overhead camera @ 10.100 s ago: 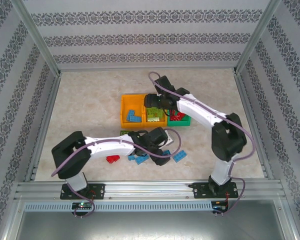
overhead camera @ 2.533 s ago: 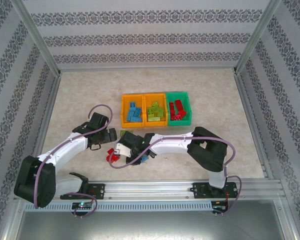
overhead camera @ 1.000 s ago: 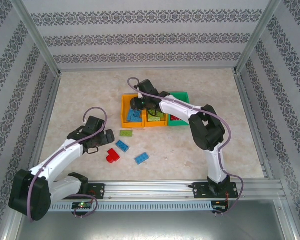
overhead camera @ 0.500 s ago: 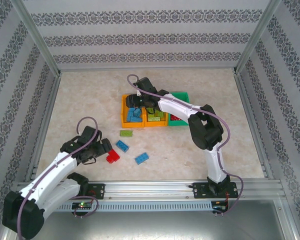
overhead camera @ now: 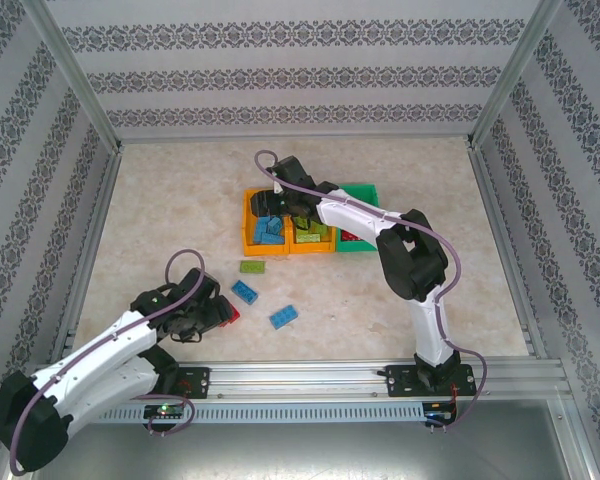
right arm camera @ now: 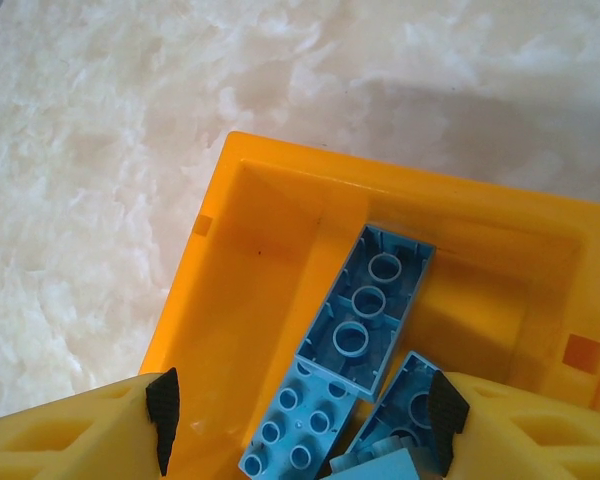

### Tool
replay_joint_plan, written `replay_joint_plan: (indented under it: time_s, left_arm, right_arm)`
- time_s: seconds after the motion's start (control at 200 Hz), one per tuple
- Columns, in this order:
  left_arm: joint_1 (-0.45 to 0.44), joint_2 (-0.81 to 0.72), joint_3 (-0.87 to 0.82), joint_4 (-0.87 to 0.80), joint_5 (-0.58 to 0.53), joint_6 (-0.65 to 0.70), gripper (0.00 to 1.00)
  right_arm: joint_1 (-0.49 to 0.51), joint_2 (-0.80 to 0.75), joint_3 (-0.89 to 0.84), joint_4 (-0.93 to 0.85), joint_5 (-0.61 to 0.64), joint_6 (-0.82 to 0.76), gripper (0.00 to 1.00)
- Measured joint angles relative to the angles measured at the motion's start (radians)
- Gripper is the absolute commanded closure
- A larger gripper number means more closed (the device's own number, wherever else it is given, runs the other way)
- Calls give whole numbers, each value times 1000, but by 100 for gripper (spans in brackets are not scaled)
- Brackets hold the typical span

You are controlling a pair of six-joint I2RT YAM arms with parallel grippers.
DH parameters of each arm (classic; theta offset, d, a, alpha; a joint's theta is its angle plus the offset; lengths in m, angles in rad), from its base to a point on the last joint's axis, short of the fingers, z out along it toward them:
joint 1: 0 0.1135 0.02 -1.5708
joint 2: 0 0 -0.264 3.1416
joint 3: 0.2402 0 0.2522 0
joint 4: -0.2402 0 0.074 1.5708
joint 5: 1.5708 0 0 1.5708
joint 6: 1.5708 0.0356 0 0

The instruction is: Sort the legos into containers by color

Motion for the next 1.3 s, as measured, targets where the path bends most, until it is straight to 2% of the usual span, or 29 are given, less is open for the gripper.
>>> replay_joint_plan:
  time_s: [0.135, 0.874, 1.299]
  left_arm:
    - [-31, 27, -13, 18, 0, -43, 33]
    - [-55, 1, -17, 40, -50, -117, 32]
    - [-55, 67, -17, 69, -54, -124, 33]
  right_arm:
    - [-2, -2, -5, 3, 0, 4, 31]
    - [-7, -8, -17, 21, -19, 18, 31]
    - [-7, -10, -28, 39, -20, 19, 30]
